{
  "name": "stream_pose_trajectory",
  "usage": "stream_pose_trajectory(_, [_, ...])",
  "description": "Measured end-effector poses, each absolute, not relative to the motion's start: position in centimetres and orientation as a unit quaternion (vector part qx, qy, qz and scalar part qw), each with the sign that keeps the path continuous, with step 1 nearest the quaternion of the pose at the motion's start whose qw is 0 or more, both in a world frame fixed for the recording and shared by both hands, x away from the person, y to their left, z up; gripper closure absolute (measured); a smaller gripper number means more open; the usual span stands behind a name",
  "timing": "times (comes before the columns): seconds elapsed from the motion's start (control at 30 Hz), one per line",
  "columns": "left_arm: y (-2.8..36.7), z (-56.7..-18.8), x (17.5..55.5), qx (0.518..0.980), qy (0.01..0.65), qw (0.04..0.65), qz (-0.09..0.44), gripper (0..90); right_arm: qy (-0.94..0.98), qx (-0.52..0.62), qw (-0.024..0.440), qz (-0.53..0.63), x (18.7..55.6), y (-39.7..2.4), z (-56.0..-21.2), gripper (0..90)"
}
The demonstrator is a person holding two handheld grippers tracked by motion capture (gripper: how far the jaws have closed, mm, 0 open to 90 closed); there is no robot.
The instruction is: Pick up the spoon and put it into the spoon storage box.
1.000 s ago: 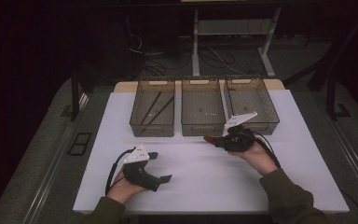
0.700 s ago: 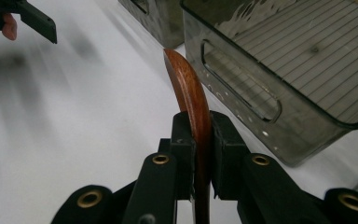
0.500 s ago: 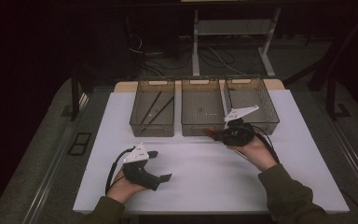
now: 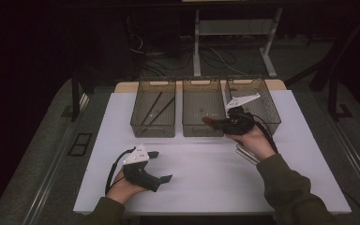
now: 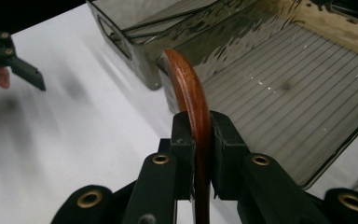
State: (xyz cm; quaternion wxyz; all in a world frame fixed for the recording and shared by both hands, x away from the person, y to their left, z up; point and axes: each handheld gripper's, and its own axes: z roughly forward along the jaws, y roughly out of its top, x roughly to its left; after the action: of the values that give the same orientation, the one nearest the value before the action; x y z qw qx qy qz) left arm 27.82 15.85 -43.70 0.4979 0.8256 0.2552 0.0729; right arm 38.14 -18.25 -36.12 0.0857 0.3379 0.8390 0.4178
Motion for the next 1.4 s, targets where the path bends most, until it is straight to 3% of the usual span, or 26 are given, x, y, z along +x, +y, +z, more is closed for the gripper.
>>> stream_pose_trajectory(1.17, [15.8,-43.5,27.9,0.819,0.257,0.508,0.071,0.0,0.822,0.387,0.113,0.403,47.4,-13.7,-33.6,79.5])
stream_pose_trajectory(1.4, [15.8,-43.5,27.9,0.820,0.254,0.508,0.071,0.0,0.817,0.394,0.116,0.405,48.7,-12.7,-34.4,79.5])
